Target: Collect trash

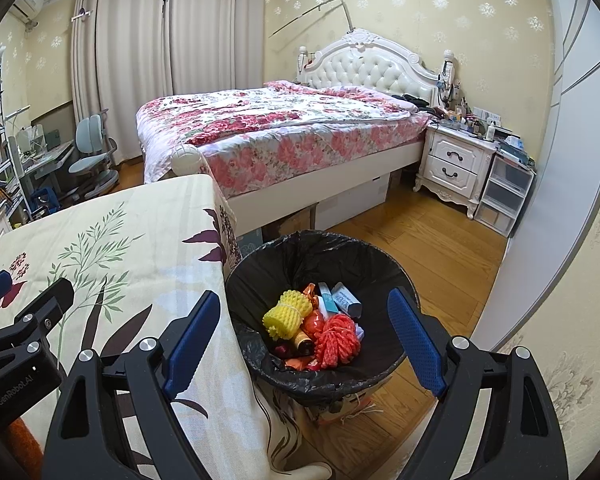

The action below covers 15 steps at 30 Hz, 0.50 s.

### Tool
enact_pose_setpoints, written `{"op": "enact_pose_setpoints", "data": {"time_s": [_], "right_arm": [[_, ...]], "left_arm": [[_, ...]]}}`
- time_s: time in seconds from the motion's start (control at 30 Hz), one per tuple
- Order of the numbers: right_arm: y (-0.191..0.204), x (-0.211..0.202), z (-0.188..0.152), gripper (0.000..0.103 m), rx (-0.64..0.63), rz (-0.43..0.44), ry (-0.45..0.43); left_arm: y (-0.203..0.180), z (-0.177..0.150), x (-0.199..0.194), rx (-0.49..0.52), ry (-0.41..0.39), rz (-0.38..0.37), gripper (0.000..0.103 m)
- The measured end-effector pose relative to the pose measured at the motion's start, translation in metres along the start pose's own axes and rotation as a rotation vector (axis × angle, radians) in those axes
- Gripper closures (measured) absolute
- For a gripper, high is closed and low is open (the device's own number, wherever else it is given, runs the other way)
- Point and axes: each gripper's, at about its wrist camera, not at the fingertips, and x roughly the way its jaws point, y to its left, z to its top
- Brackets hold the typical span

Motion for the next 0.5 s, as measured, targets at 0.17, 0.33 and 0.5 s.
{"op": "enact_pose_setpoints", "data": {"time_s": [0.17, 0.33, 0.5], "right_arm": [[0.0002, 0.0, 0.0001, 0.02, -0.001, 0.0, 0.0], [0.0005, -0.0002, 0.0002, 0.02, 0.0, 0.0, 0.0], [0.003, -0.0012, -0.0005, 0.02, -0.005, 0.004, 0.002]], "left_arm": [[0.002, 0.0007, -0.0006, -0.005, -0.005, -0.02, 0.008], [0.0036, 0.0015, -0.0002, -0.011, -0.007, -0.025, 0.005], [0.0022, 0.0023, -0.0015, 0.0, -0.021, -0.025, 0.005]]}}
